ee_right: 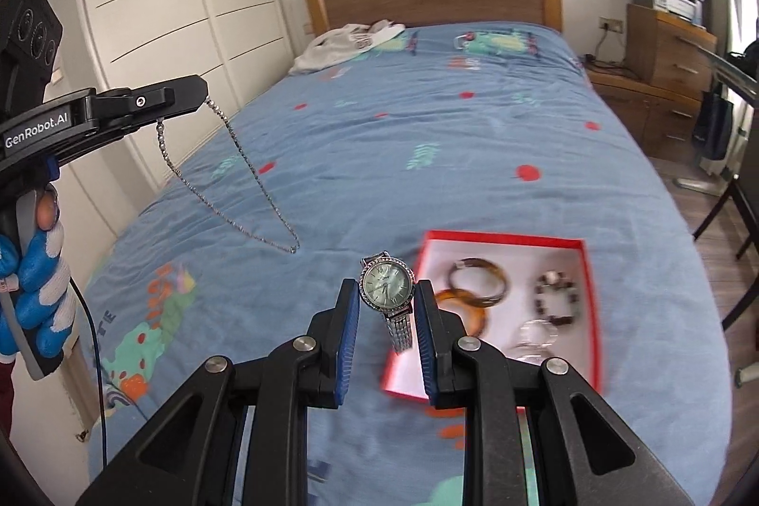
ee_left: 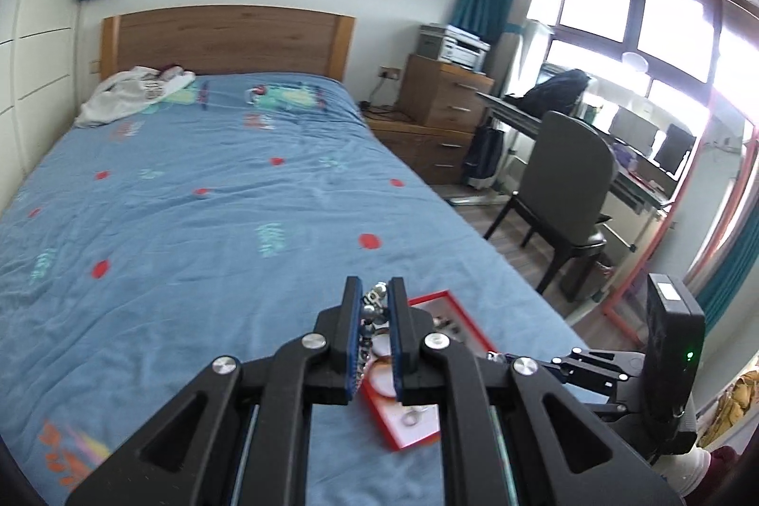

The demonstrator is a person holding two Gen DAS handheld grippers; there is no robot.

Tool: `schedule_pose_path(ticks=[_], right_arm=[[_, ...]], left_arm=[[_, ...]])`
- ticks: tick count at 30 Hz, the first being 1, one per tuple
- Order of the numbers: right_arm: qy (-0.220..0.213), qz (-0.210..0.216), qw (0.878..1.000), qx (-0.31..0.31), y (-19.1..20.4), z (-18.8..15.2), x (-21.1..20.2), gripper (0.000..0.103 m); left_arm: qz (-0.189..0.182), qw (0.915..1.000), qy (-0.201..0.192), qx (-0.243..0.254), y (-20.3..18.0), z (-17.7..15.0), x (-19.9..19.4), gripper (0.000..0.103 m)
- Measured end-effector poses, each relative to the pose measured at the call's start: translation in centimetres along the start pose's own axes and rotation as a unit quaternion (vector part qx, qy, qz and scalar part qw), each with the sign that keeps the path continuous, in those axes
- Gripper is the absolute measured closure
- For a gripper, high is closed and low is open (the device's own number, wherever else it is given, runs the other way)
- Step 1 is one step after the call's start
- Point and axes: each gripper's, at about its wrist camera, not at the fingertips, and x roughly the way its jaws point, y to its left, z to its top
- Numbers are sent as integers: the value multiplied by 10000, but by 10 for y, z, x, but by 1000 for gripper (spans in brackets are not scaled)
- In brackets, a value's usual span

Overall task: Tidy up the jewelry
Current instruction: 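Carry the necklace and watch into the red box and open both tools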

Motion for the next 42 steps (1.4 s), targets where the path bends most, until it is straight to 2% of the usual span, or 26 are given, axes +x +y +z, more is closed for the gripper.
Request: schedule_pose_path(ticks=[5,11,17,23,31,36,42], right_arm=[[33,-141,9998,137,-39,2,2,80],[210,-203,9989,375,-83,-11,25,80],[530,-170,9967,590,-114,-34,63,80],[863,-106,9941,653,-130,-52,100,80],[1091,-148,9918,644,-141,-66,127,80],[1130,-203,9917,571,-145,-68,135,79],[1170,-296,9918,420,-145,-69,139,79]], left_arm=[[-230,9995,223,62,-31,-1,46,93],[-314,9968,730,74,-49,-27,119,93],[-129,9920,1247,147,-46,-64,178,93],[-82,9856,1687,73,-33,-98,216,93],[-10,9761,2171,104,-28,-142,249,93],[165,9731,2295,89,-24,-154,258,92],[264,9747,2218,122,-24,-158,258,91]])
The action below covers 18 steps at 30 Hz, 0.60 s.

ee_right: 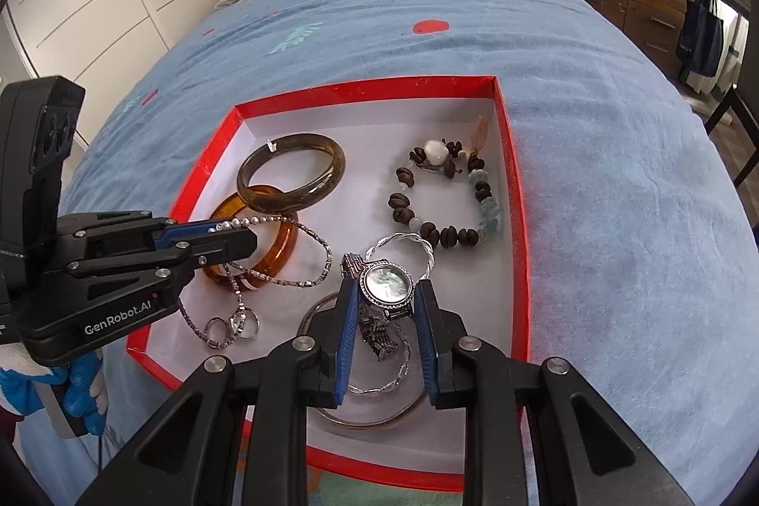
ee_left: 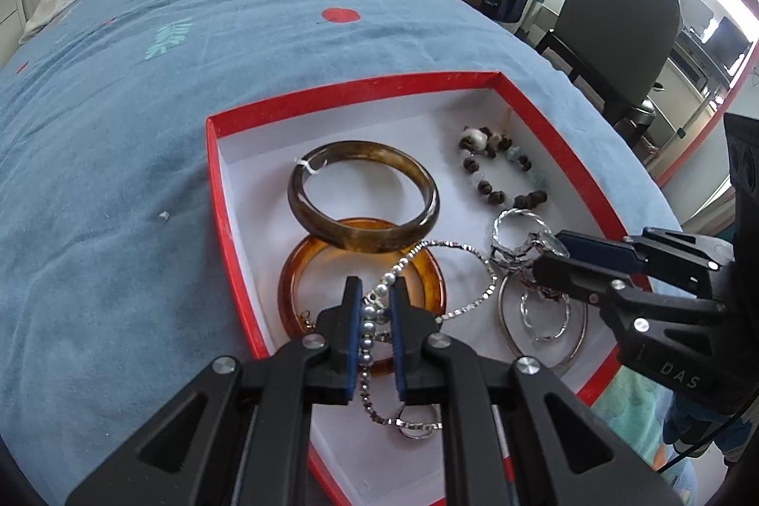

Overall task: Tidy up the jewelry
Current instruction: 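Carry the necklace and watch into the red box and open both tools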

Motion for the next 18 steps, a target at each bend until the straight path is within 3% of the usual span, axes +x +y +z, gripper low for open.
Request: schedule_pose_path(ticks=[7,18], right_arm=[[44,-38,10000,-45,-1,0,-4,72],[-151,-15,9998,114,8,-12,-37,65]], left_arm=[[-14,9999,-93,-77,-1,1,-9,73],[61,9991,-334,-262,-3,-12,-47,62]])
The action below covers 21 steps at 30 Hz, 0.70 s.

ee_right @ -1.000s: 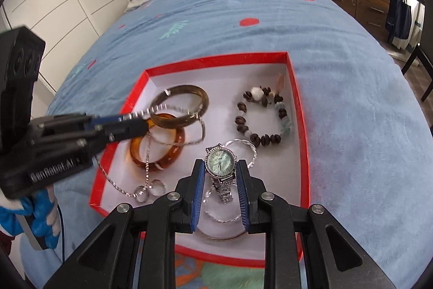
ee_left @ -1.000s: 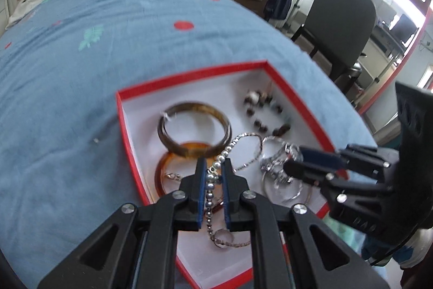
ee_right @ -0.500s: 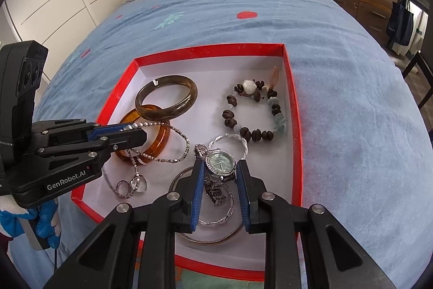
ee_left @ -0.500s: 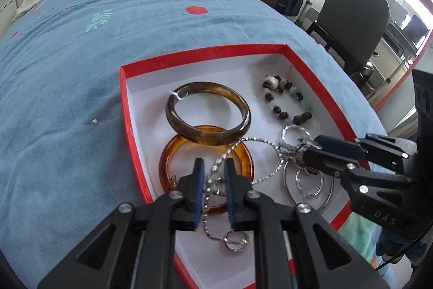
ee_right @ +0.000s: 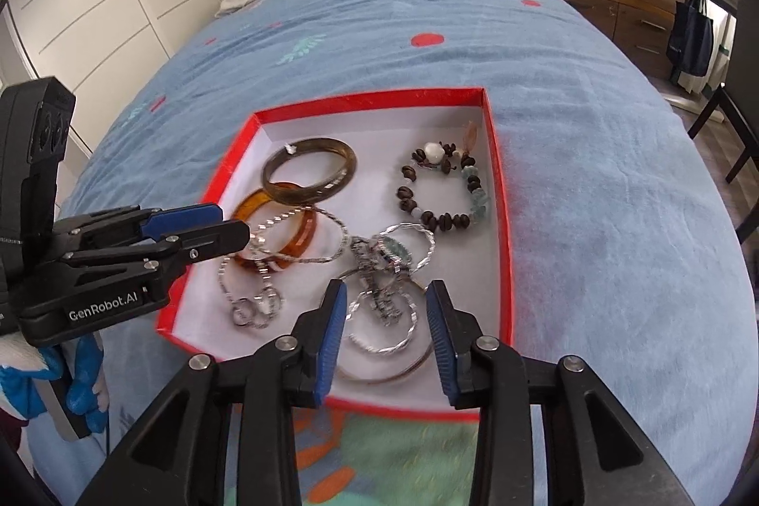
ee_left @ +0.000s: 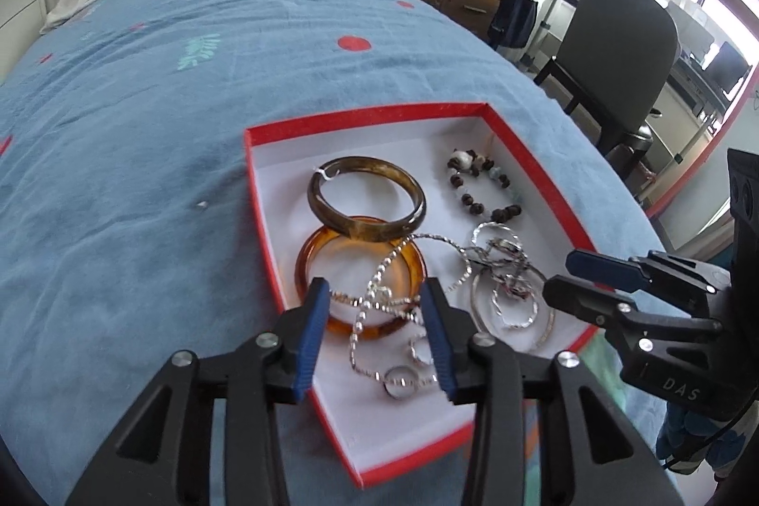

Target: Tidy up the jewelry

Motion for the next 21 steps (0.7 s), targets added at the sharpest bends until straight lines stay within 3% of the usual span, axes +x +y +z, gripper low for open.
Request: schedule_pose_path(ticks=[21], right_arm=[[-681,-241,9973,129,83,-50,-100,34]], left_arm=[[737,9923,-901,-417,1,-71,-143,44]])
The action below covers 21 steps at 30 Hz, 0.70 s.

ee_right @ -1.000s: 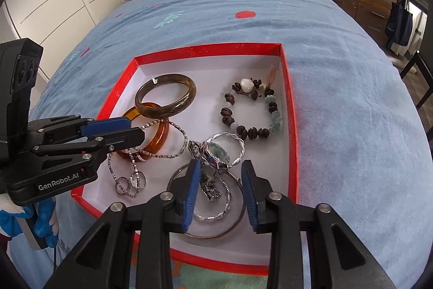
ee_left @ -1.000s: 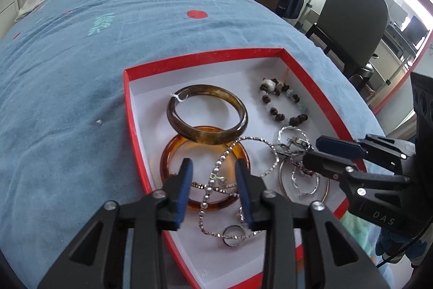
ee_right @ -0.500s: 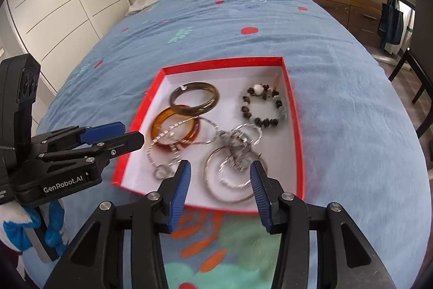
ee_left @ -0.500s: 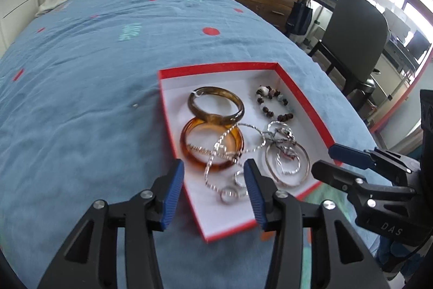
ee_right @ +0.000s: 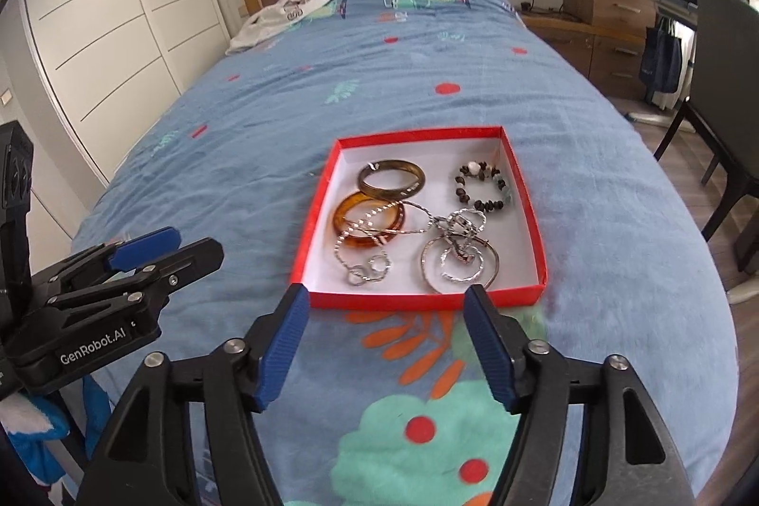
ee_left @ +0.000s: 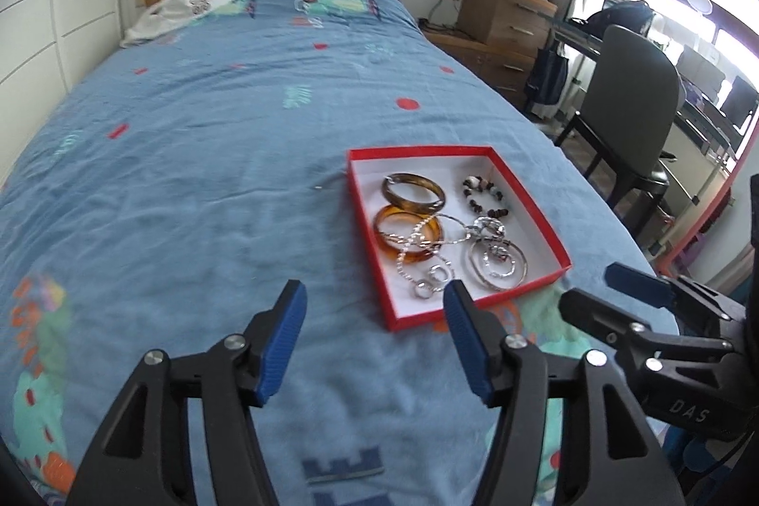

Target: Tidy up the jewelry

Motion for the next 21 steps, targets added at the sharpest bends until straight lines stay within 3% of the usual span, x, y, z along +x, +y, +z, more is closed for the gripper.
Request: schedule_pose_path(ticks=[10,21], right_arm=[[-266,-58,9995,-160,40,-18,-40,24],[-493,-154,9986,-91,44,-32,-72,10]], left_arm=[[365,9986,-381,-58,29,-20,-61,43],[750,9946,-710,-100,42,-36,-106,43]])
